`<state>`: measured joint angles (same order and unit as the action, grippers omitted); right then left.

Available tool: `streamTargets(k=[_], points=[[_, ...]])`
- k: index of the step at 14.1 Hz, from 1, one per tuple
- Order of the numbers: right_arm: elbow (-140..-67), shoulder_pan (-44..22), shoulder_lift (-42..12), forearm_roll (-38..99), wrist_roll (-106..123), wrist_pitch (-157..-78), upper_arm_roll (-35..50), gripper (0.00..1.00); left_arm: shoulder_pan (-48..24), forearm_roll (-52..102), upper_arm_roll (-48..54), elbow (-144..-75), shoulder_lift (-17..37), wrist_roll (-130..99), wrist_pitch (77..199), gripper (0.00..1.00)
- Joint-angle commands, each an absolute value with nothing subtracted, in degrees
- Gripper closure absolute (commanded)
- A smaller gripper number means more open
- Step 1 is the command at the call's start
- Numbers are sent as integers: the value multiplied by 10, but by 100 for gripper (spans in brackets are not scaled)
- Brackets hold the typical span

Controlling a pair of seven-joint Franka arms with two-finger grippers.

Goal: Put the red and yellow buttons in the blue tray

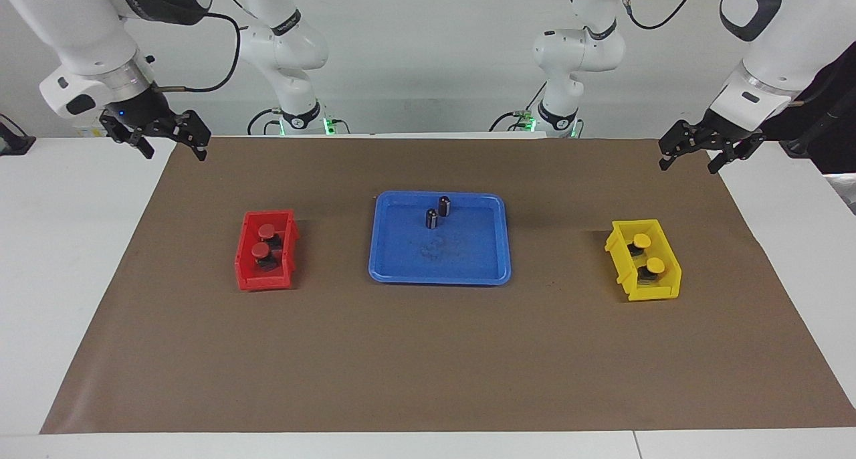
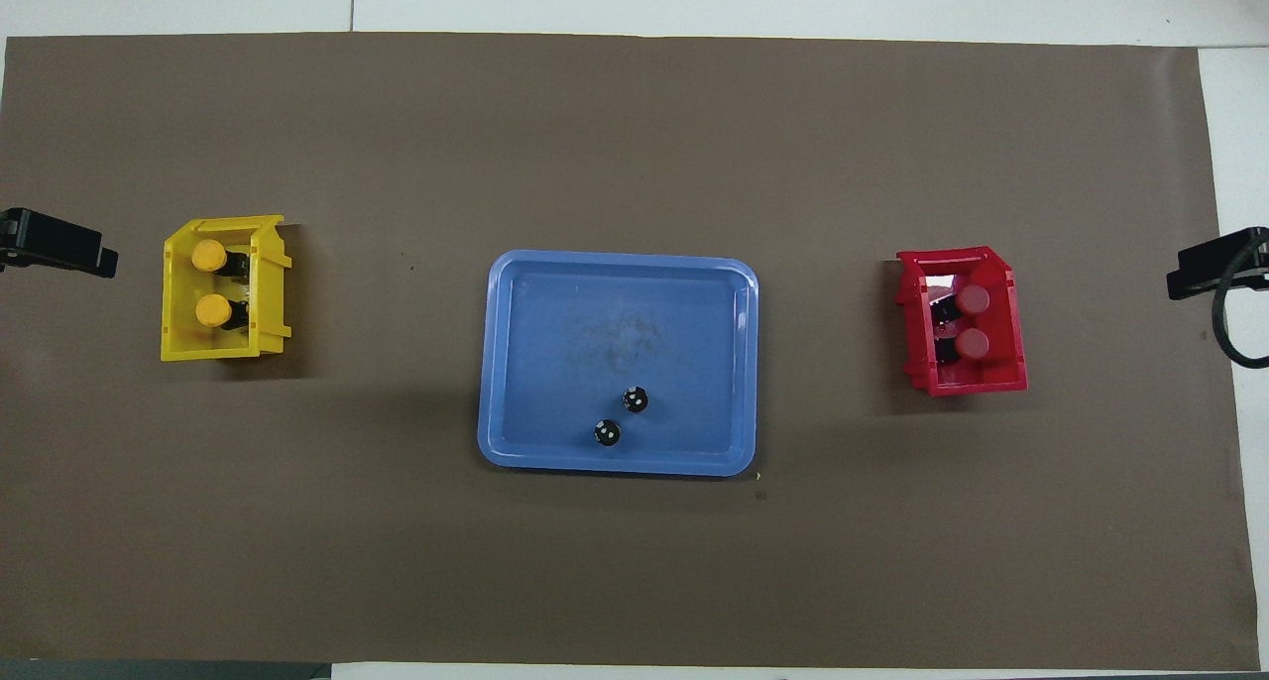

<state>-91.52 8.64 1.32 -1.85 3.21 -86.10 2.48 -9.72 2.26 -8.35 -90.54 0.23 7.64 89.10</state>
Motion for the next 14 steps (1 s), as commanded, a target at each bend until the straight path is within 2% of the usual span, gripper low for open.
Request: streamTargets(k=[1,12,14], points=[[-914,93,14,-9,42,-866,28,0,-95,29,-83,-923,-11,76,899,0],[-916,81,13,-11,44,-877,36,0,-95,29,-83,-923,-11,76,897,0],[-942,72,18,-11,40,-921,37,0,-95,29,-83,-923,-11,76,897,0]])
